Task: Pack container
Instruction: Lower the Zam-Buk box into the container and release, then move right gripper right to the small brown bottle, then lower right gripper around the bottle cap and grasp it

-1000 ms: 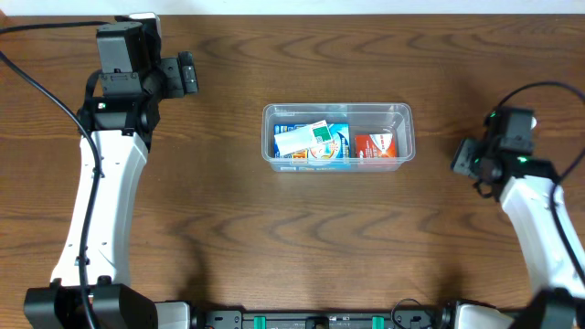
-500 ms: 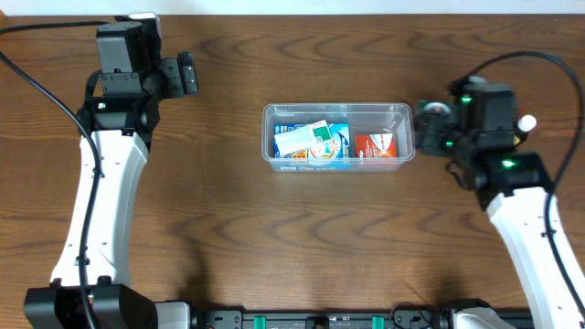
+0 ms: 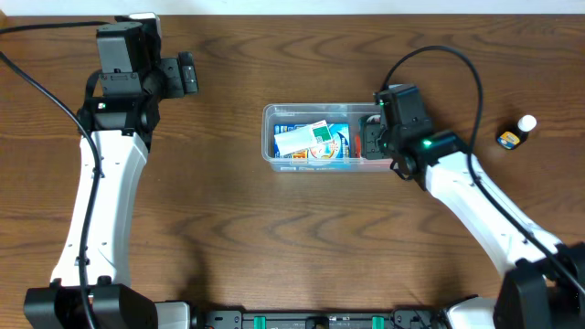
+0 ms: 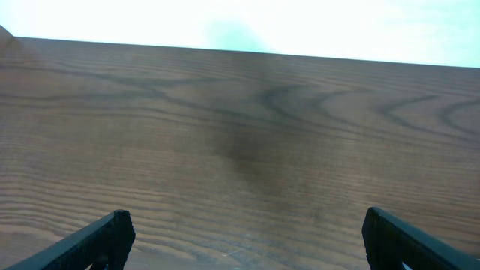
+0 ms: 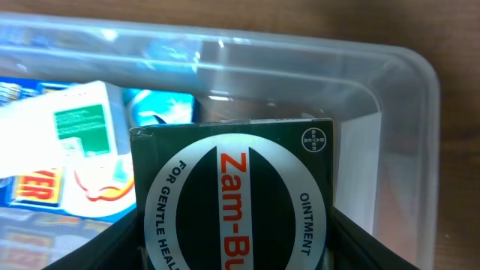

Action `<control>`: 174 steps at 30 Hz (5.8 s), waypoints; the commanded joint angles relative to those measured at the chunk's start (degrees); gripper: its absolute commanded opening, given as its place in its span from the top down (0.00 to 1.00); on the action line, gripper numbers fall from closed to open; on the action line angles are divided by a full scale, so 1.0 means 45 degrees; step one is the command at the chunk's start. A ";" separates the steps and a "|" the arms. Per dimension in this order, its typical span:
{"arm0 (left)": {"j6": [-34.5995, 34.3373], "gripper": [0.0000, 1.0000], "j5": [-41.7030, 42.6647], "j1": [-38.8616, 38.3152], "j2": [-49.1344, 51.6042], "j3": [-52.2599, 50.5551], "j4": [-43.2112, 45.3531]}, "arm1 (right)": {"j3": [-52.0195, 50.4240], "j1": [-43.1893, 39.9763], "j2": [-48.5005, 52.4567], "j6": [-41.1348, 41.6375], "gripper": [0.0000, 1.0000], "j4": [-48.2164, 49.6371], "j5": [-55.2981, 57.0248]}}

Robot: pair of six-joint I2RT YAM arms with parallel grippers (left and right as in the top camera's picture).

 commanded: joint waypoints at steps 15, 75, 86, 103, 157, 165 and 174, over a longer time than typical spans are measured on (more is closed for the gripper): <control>-0.0160 0.02 -0.0194 0.0044 -0.0010 0.0112 0.0015 | 0.0204 0.0121 0.1112 0.0204 0.36 -0.0622 0.0976; -0.0160 0.02 -0.0194 0.0044 -0.0015 0.0112 0.0015 | 0.4391 -0.9753 0.1292 0.0772 0.23 -0.3857 0.0301; -0.0160 0.02 -0.0194 0.0044 -0.0010 0.0112 0.0010 | 0.4391 -0.9826 0.2691 0.0437 0.25 -0.2443 -0.0024; -0.0160 0.02 -0.0194 0.0044 -0.0010 0.0112 0.0015 | 0.4391 -1.0263 0.3599 0.0427 0.34 -0.2079 -0.0131; -0.0160 0.02 -0.0194 0.0044 -0.0010 0.0117 0.0010 | 0.4396 -1.0200 0.4464 0.0772 0.44 -0.1598 -0.0753; -0.0160 0.02 -0.0194 0.0044 -0.0015 0.0112 0.0010 | 0.4435 -1.0200 0.4459 0.0772 0.49 -0.1710 -0.0753; -0.0160 0.02 -0.0194 0.0044 -0.0010 0.0117 0.0015 | 0.5319 -1.0190 0.4459 0.0714 0.41 -0.2550 -0.0753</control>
